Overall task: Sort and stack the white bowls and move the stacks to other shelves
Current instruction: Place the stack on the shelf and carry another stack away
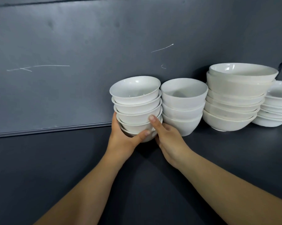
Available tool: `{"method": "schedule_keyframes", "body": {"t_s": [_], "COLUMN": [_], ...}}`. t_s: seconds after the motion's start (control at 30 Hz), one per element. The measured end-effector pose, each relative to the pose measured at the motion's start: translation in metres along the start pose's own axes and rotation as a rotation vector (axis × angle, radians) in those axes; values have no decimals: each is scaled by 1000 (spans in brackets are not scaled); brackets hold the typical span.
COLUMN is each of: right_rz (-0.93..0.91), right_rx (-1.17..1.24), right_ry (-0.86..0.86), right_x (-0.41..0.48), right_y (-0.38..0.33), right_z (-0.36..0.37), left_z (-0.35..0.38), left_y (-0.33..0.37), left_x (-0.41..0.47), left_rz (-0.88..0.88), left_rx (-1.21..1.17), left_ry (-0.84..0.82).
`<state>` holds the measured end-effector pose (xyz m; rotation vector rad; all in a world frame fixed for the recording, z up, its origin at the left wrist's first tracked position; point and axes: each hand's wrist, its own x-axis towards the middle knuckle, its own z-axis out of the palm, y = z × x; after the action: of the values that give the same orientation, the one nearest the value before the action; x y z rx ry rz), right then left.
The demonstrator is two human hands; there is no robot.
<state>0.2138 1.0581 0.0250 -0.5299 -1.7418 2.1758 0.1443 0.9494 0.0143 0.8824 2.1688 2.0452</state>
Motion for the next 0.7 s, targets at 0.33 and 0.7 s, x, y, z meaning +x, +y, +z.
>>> {"method": "schedule_keyframes", "body": {"t_s": [0.33, 0.7], "right_rz": [-10, -23], "right_rx": [75, 25], "right_ry": [21, 15], "right_x": [2, 7], "right_y": [-1, 2], "right_z": [5, 3], "left_z": [0, -4], "left_y": [-2, 3], "left_x": [3, 5], "left_rz": [-36, -40], "left_rx": [-17, -14], "left_ry": [8, -14]}}
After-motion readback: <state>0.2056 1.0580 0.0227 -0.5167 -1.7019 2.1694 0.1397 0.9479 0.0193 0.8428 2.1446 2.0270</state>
